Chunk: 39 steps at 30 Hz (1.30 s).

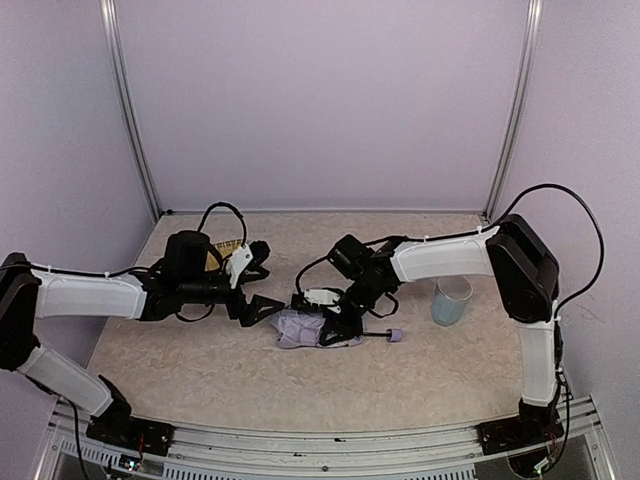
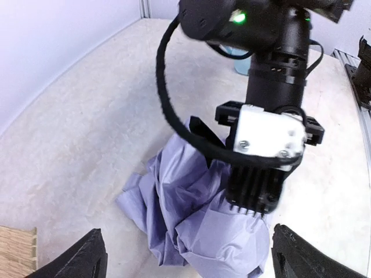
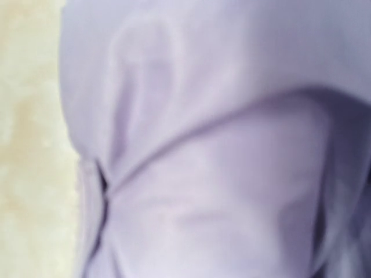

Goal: Put away the umbrella

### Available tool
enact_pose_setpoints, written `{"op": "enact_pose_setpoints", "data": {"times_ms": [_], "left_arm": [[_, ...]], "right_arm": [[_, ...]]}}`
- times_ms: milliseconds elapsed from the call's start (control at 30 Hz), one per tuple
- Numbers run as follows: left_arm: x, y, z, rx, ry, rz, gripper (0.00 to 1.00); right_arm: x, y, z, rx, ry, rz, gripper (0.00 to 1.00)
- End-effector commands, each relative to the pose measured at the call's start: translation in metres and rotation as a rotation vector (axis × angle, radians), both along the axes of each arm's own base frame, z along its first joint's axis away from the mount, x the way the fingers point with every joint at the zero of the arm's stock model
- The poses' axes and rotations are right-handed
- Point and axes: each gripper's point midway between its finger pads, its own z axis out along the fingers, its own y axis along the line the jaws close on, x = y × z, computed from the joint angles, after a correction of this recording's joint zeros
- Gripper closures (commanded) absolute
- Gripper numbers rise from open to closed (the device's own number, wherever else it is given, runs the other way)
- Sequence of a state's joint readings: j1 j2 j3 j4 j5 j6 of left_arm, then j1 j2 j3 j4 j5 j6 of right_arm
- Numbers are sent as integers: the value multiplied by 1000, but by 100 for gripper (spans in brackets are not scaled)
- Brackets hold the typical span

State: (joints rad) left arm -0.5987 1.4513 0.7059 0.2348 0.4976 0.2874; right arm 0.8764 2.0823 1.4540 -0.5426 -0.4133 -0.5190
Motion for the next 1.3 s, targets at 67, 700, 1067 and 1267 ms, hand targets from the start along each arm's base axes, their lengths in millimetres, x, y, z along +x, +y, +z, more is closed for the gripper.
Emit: {"op": "enact_pose_setpoints", "data": {"times_ms": [67,700,1067,1267], "left_arm": [[-35,-9,1,109,-230,-13,23],[-27,-31,-123,637,-186,-229,31],[-51,-23,-151,659,112,-330,65],[-66,-12,-163,677,242,-349,71]], "right_arm": [[-75,-55,-44,-202,649,-95,87],[-23,-37,-70,-133,735,-137,77],[21,-20,-18,80,495,-240,31],[32,-30,37,235,238,-299,14]]}}
